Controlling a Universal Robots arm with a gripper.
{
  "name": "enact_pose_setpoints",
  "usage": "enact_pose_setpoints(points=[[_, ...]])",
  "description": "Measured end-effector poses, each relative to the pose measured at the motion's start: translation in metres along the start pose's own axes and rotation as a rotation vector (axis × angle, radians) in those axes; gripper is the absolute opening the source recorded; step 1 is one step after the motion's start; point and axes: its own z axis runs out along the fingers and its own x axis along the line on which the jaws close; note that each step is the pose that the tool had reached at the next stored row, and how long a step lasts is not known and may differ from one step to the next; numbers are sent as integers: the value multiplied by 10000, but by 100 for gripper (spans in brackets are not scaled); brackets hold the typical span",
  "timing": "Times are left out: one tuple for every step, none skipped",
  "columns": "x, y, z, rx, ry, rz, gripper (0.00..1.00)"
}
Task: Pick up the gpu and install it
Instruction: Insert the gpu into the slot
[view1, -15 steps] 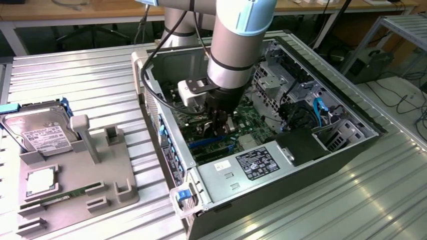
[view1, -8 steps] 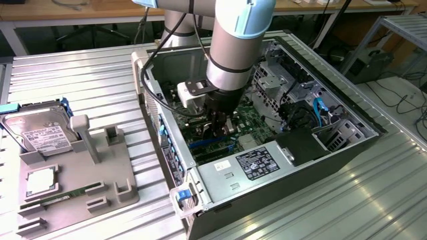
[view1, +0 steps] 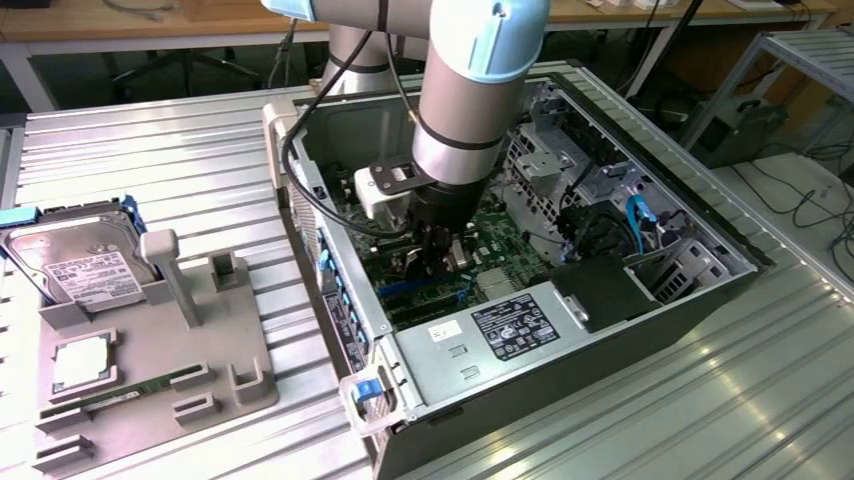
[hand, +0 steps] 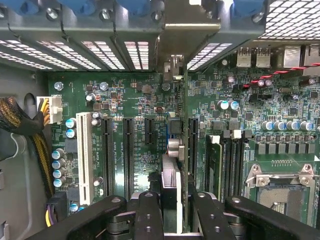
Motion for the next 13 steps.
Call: enact_pose_setpoints(points=[[0,0,0,1,-1,1,28],[0,0,-1,0,0,2,28],[0,0,-2,0,1,12,28],[0,1,-2,0,2,25,28],[0,1,-2,0,3,35,28],[0,0,-2,1,3,47,28],[0,0,-2,2,4,64,28],[0,-1,-3,3,8,86,28],[0,-2,-3,3,12,104,28],[0,-3,-3,3,13,120,28],[0,-4,-2,4,13,136,28],[0,-4,-2,5,13,150,28],[0,-4,-2,5,13,155,28]])
